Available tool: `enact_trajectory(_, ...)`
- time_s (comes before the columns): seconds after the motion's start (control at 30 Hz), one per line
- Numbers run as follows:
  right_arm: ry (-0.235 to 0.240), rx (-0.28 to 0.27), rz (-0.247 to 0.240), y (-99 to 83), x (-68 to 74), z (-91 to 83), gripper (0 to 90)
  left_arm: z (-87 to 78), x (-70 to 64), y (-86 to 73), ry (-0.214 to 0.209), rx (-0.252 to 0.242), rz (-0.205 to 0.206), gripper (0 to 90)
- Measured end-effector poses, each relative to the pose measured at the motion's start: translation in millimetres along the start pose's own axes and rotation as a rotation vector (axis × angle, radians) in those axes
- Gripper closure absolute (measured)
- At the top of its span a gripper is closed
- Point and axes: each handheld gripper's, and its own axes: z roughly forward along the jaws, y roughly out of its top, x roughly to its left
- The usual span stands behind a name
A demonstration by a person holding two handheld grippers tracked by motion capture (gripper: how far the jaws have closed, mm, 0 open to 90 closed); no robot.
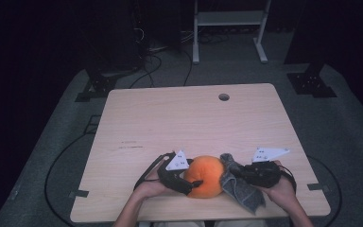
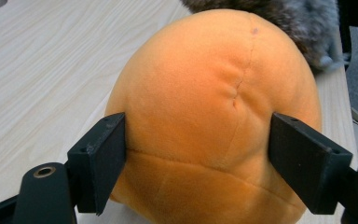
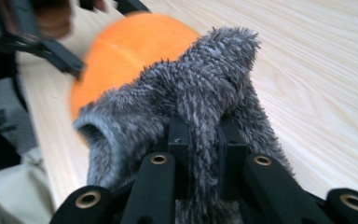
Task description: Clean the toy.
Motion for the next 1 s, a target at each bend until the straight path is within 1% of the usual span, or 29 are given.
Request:
enact_trajectory(0.1, 0.013, 0.007, 0.009, -2.8, -3.3, 3.8, 78.5, -0.2, 1.4, -1.0, -0.007, -0.001, -0.004, 20.7)
enact_trajectory(0.17, -0.005, 0.038, 0.017, -5.4, -7.6, 5.7, 78.5, -0.6, 1.4, -1.0, -0.005, 0.0, -0.003, 20.6)
enact_trajectory(0.23, -0.009, 0.04, 0.028, -7.2, -10.3, 4.5, 78.5, -1.0, 0.5, -1.3, -0.004, -0.002, -0.003, 20.5)
enact_trajectory(0.3, -0.009, 0.018, 0.025, -5.0, -9.3, -0.6, 78.5, -0.1, -0.4, -0.8, -0.005, -0.006, 0.004, 20.1)
enact_trajectory(0.4, 0.005, -0.026, 0.013, 3.6, -2.9, -6.7, 78.5, 1.5, -2.6, 1.1, -0.003, -0.005, 0.008, 19.4)
enact_trajectory(0.53, 0.068, -0.081, -0.01, 15.5, 8.7, -6.1, 78.5, 1.5, -5.1, 3.2, -0.008, 0.001, 0.021, 18.9)
enact_trajectory(0.57, 0.076, -0.078, -0.012, 16.8, 10.9, -4.0, 78.4, 1.0, -5.0, 3.7, -0.017, -0.001, 0.022, 18.3)
enact_trajectory(0.6, 0.073, -0.067, -0.021, 16.8, 12.1, -0.6, 78.2, -1.0, -3.6, 4.9, -0.038, -0.002, 0.028, 17.5)
enact_trajectory(0.63, 0.071, -0.041, -0.023, 14.9, 12.8, 4.5, 78.0, -3.0, -1.7, 6.3, -0.052, 0.001, 0.035, 15.9)
enact_trajectory(0.67, 0.066, -0.021, -0.025, 12.5, 12.5, 8.5, 78.0, -4.2, -0.1, 7.4, -0.054, 0.003, 0.038, 15.0)
enact_trajectory(0.73, 0.043, 0.004, -0.025, 9.5, 11.7, 11.2, 78.2, -3.8, 2.7, 9.3, -0.042, 0.011, 0.019, 12.4)
enact_trajectory(0.77, 0.044, 0.002, -0.02, 8.7, 10.5, 10.6, 78.3, -1.7, 3.3, 9.4, -0.042, 0.017, 0.007, 10.3)
enact_trajectory(0.87, 0.044, 0.009, -0.024, 7.9, 10.4, 9.9, 78.4, 8.2, 2.8, 8.8, -0.044, 0.059, -0.025, 8.0)
enact_trajectory(0.93, 0.038, 0.014, -0.026, 7.8, 10.9, 9.8, 78.4, 10.8, 0.4, 9.6, -0.039, 0.067, -0.025, 9.1)
enact_trajectory(0.97, 0.038, 0.014, -0.026, 7.4, 10.6, 9.6, 78.4, 10.2, -1.9, 10.8, -0.032, 0.065, -0.009, 12.4)
enact_trajectory(1.0, 0.035, 0.014, -0.021, 6.9, 10.1, 8.9, 78.4, 9.0, -3.4, 11.9, -0.022, 0.067, 0.008, 18.3)
